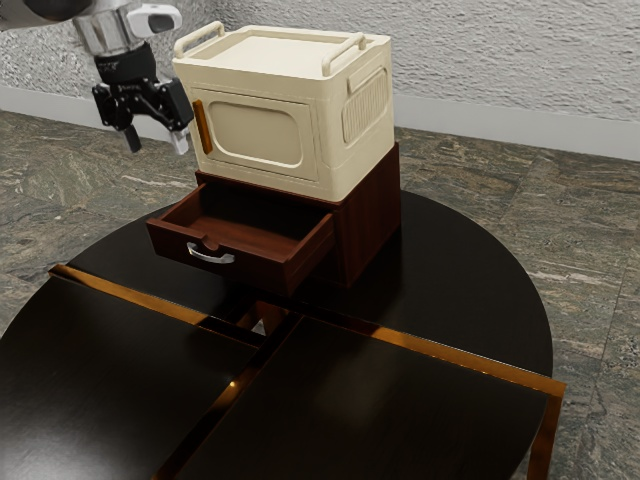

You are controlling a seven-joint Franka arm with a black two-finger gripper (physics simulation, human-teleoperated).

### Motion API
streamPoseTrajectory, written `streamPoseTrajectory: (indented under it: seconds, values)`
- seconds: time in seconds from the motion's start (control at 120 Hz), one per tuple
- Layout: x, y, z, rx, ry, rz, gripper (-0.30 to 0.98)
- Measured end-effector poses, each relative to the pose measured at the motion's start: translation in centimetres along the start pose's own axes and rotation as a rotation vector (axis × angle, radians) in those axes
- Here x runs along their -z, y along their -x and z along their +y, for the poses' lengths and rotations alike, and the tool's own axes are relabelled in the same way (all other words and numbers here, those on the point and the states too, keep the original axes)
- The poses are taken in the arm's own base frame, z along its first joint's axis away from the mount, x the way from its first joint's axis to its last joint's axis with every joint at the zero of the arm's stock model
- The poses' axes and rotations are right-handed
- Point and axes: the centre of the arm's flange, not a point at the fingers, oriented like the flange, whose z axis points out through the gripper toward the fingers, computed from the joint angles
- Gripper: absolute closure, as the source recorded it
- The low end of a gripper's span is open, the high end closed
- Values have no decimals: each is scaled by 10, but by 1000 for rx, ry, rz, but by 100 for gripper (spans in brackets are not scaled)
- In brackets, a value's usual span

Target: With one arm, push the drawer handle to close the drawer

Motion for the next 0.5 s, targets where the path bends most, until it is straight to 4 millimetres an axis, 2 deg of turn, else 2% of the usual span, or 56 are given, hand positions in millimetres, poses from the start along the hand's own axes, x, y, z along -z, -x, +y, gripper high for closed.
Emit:
streamPoseTrajectory:
  seconds: [0.083, 0.15, 0.208, 0.3, 0.333, 0.408, 0.5]
  values:
    - [-4, 4, 6, -14, -1, -7, 0]
    - [-18, 44, 3, -16, 1, -20, 0]
    - [-40, 81, -9, -2, 2, -36, 0]
    - [-88, 126, -19, 3, -14, -74, 1]
    - [-104, 137, -21, 3, -18, -84, 3]
    - [-129, 143, -26, 4, -44, -95, 13]
    - [-164, 124, -30, 6, -72, -128, 26]
